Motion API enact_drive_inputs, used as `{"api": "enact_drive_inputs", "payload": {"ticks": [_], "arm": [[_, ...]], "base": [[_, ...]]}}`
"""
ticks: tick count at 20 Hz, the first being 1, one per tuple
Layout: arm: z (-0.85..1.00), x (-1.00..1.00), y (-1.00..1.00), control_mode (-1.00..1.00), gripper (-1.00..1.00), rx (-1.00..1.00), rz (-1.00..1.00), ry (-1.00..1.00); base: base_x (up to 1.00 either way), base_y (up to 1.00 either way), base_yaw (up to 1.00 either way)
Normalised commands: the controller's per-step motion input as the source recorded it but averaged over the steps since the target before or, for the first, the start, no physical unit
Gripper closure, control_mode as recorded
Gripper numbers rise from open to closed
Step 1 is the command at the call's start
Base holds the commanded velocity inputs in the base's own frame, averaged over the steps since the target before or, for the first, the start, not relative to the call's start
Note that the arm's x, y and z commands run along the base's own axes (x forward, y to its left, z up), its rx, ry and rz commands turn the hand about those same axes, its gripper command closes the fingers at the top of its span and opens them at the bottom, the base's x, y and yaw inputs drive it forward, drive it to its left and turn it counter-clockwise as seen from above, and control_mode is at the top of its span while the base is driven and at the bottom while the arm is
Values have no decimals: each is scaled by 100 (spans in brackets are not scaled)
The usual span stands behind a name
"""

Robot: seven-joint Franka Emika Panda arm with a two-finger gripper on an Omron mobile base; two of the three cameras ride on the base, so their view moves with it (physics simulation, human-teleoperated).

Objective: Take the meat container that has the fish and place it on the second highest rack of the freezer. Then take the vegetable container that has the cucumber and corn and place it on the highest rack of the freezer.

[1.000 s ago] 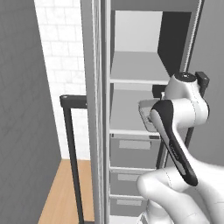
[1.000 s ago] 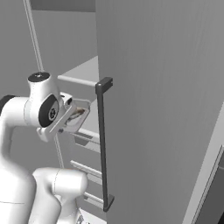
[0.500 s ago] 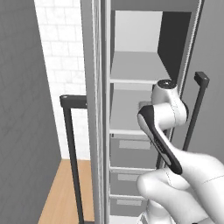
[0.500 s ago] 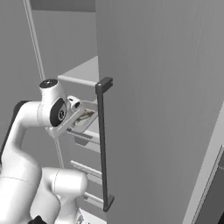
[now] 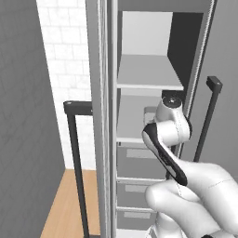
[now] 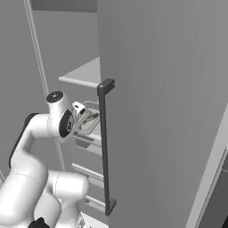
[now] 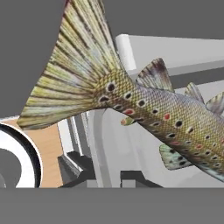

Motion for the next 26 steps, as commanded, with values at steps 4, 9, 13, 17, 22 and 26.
{"api": "enact_drive_inputs", "payload": {"ticks": [4, 9, 13, 17, 22, 26], "arm": [[-5, 72, 0, -100, 100, 0, -4, 0], [-10, 68, 0, -100, 100, 0, -3, 0], [-18, 48, -10, -100, 100, 0, -3, 0], [-34, 44, -9, -100, 100, 0, -2, 0], [-50, 30, -4, -100, 100, 0, 0, 0], [-36, 24, -3, -100, 100, 0, 0, 0]], "base": [[0, 0, 0], [0, 0, 0], [0, 0, 0], [0, 0, 0], [0, 0, 0], [0, 0, 0]]}}
